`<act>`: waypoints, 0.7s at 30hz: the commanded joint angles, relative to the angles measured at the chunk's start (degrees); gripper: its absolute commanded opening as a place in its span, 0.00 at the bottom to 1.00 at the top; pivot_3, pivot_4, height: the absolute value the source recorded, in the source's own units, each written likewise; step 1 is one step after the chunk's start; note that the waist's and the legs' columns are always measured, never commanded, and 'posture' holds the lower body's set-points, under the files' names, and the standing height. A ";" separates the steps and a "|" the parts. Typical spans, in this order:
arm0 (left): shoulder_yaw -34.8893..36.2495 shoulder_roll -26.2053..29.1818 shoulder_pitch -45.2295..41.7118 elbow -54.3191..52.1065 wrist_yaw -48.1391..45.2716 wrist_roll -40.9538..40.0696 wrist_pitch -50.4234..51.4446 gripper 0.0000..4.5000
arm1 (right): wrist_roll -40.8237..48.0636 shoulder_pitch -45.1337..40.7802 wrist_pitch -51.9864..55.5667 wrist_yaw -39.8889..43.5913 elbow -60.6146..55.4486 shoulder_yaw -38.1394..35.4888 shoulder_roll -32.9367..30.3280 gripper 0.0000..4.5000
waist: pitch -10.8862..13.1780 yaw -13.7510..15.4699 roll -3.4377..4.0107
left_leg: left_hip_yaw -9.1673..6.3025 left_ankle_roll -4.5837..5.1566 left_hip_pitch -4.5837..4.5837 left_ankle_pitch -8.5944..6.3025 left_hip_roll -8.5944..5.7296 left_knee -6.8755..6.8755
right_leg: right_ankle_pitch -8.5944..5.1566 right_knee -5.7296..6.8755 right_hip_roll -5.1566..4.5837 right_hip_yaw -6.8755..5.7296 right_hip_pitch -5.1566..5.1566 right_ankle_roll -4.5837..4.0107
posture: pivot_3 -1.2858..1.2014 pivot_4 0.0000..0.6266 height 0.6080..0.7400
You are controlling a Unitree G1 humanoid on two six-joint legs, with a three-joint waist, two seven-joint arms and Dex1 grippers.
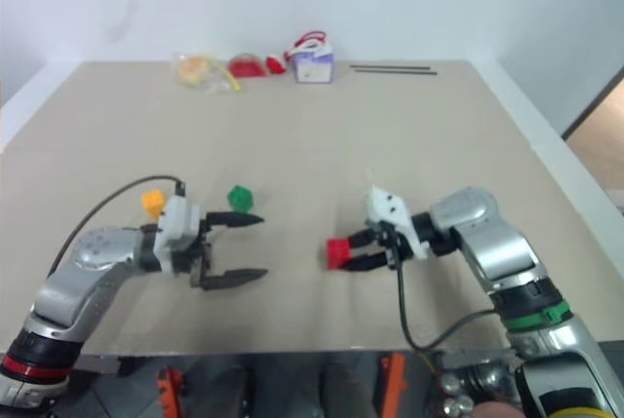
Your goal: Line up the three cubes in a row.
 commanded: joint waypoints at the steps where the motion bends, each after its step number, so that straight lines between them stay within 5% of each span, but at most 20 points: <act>1: 1.04 -0.09 -1.14 -0.94 -0.61 -0.78 -1.07 1.00 | -1.26 0.92 -0.83 -0.79 -1.32 0.53 -0.91 0.27 | 0.00 -0.02 0.00 | 0.00 0.00 0.00 0.00 0.01 0.00 | 0.01 0.00 0.00 0.00 0.00 -0.01 | 0.52 0.24 1.00; 16: 0.23 -2.12 0.41 -2.97 1.98 0.04 -0.41 1.00 | -3.33 1.19 -6.10 -3.61 2.86 0.22 0.24 0.27 | 0.01 -0.05 -0.02 | 0.00 0.00 0.02 0.00 0.03 0.00 | 0.04 0.00 0.03 0.01 0.00 -0.01 | 0.52 0.24 1.00; 17: 0.24 -2.18 0.48 -3.13 2.25 0.02 -0.35 1.00 | -2.91 1.15 -6.09 -3.47 2.66 0.04 0.27 0.51 | 0.01 -0.05 -0.02 | 0.00 0.01 0.02 0.00 0.03 0.00 | 0.05 0.01 0.03 0.01 0.00 -0.01 | 0.52 0.24 1.00; 21: 0.78 -2.32 1.89 -4.76 4.09 -0.70 0.73 1.00 | 1.17 0.45 -3.28 -1.91 0.24 -1.93 -0.16 0.82 | 0.01 -0.05 -0.01 | 0.00 0.00 0.02 0.00 0.03 -0.01 | 0.04 0.00 0.03 0.01 -0.01 -0.01 | 0.52 0.24 1.00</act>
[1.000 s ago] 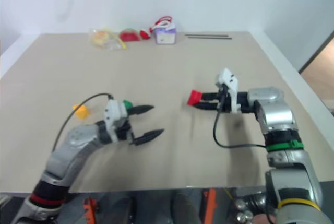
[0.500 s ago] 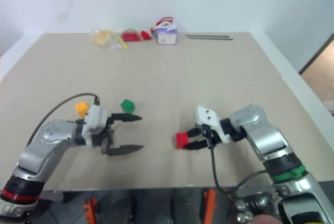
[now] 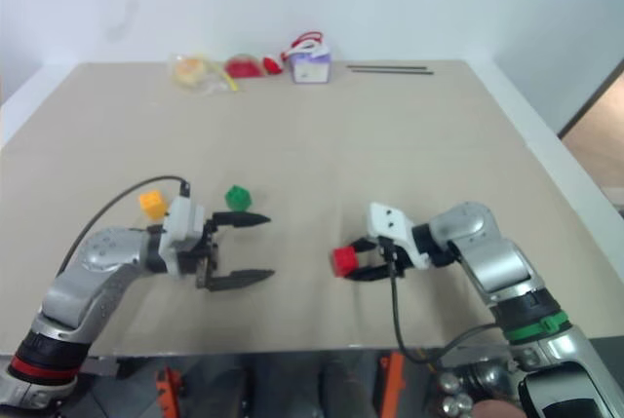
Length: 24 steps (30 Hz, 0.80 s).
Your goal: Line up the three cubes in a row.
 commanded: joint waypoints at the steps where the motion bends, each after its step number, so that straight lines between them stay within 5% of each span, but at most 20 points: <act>1: 1.59 -0.25 1.54 -3.41 2.19 -1.23 0.86 1.00 | 5.25 -2.20 3.21 1.95 -3.89 -3.91 -0.68 0.89 | 0.00 0.00 0.00 | 0.00 0.00 0.00 0.00 0.00 -0.01 | 0.01 0.00 0.00 0.01 0.00 0.02 | 0.52 0.24 1.00; 3: 2.56 -1.03 2.37 -4.53 4.72 -1.80 1.58 1.00 | 8.82 -3.66 6.40 1.95 -4.67 -5.91 -0.28 0.99 | 0.01 -0.01 0.01 | 0.00 0.00 -0.01 0.00 0.00 -0.03 | 0.05 0.00 0.00 0.00 -0.02 0.10 | 0.52 0.24 1.00; 9: 6.03 -10.24 4.23 -8.49 26.80 4.86 3.01 1.00 | 19.80 -9.89 16.29 -9.53 -5.06 -15.48 8.00 0.99 | 0.00 -0.02 -0.07 | -0.03 0.01 0.01 0.00 0.01 0.03 | 0.13 0.00 0.01 -0.01 0.04 0.13 | 0.52 0.24 1.00; 14: 7.99 -15.63 6.08 -9.94 40.76 10.79 5.64 1.00 | 17.53 -11.98 14.79 -17.86 -5.46 -16.68 11.56 0.99 | 0.00 0.09 -0.07 | -0.04 0.01 -0.01 0.01 0.00 0.06 | 0.25 0.00 0.03 0.02 0.04 0.27 | 0.52 0.24 1.00; 24: 4.92 -18.47 3.13 -0.45 42.90 13.97 5.59 1.00 | 16.48 -12.18 15.16 -17.88 -7.93 -12.61 10.82 0.99 | 0.00 0.09 -0.06 | -0.04 0.01 -0.04 0.01 -0.02 0.03 | 0.24 0.00 0.05 0.01 0.01 0.26 | 0.52 0.24 1.00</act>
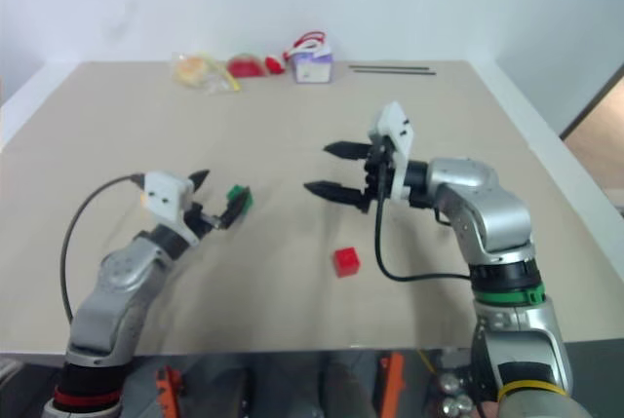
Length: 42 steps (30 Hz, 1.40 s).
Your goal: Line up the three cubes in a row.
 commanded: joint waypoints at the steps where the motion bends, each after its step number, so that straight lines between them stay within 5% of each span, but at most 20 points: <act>1: -0.59 -0.22 -1.54 2.07 -1.18 0.10 -1.30 1.00 | 0.54 -1.25 -0.03 0.98 -3.22 0.28 -0.98 0.99 | 0.00 0.00 0.00 | 0.00 0.00 0.00 0.00 0.00 0.00 | 0.00 0.00 0.00 0.00 0.00 0.00 | 0.52 0.24 1.00; 17: -1.21 -0.84 -5.80 12.23 -2.06 2.04 -1.48 1.00 | 1.85 -1.07 1.49 1.46 -6.42 0.28 -2.25 0.99 | 0.00 0.00 0.00 | 0.00 0.00 -0.01 0.00 0.00 -0.02 | 0.00 -0.01 0.00 0.00 -0.01 0.00 | 0.52 0.24 1.00; 27: -0.48 -1.21 -6.47 13.79 -1.90 2.72 -2.06 0.31 | 2.12 -1.72 0.79 1.84 -5.50 -0.60 -2.50 1.00 | 0.00 0.00 0.00 | 0.00 0.00 -0.01 0.00 0.00 -0.04 | -0.01 -0.01 0.00 0.00 -0.01 -0.01 | 0.52 0.24 1.00; 34: -1.68 1.38 -6.80 10.68 -9.04 -0.58 -0.04 0.29 | 3.25 -1.32 1.52 3.49 -6.34 -0.73 -3.72 1.00 | 0.00 -0.02 0.00 | 0.00 0.00 -0.01 0.00 0.00 -0.04 | -0.01 -0.01 0.00 0.00 -0.02 -0.01 | 0.52 0.24 1.00; 42: -5.38 15.77 -5.35 2.40 -37.21 -10.82 -0.34 0.29 | 5.86 5.66 0.02 11.68 -13.46 -0.70 -11.67 1.00 | 0.00 -0.05 0.00 | 0.00 -0.02 -0.03 -0.01 0.02 -0.27 | -0.20 -0.04 -0.01 -0.03 -0.10 -0.11 | 0.52 0.24 1.00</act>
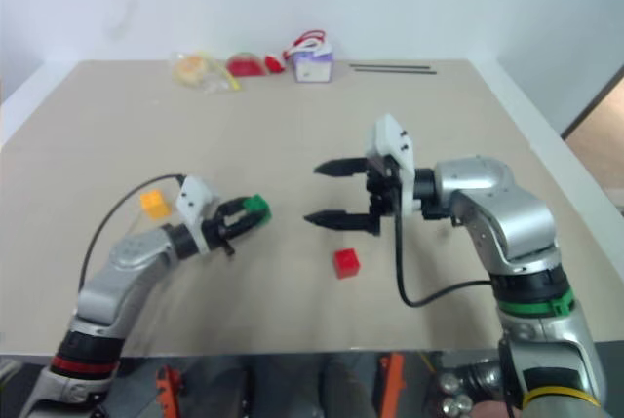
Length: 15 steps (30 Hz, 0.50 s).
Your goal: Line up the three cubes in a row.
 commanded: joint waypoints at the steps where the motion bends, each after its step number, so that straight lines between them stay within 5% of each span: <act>1: -2.03 4.88 0.53 -3.10 -11.04 -2.72 -2.24 0.29 | 2.02 3.02 -1.81 2.88 -5.08 -2.18 -2.62 1.00 | 0.00 0.00 0.00 | 0.00 0.00 0.01 0.00 0.00 -0.04 | -0.03 0.00 0.00 0.00 0.00 -0.01 | 0.52 0.24 1.00; 6: -5.44 7.87 -0.51 0.78 -18.68 0.42 -8.62 0.29 | 2.38 6.62 -2.03 2.04 -7.36 -3.17 -4.18 1.00 | 0.00 -0.04 0.01 | 0.01 0.01 0.03 -0.01 0.01 -0.04 | -0.18 0.00 0.00 0.01 -0.01 -0.24 | 0.52 0.24 1.00; 15: -9.85 2.95 -5.69 8.51 -21.18 3.88 -13.40 0.29 | 4.09 9.50 -0.56 -0.98 -10.66 -5.35 -5.41 1.00 | 0.01 0.04 -0.02 | 0.01 0.01 0.00 -0.01 0.00 0.10 | -0.14 0.00 0.00 0.01 0.02 -0.22 | 0.52 0.24 1.00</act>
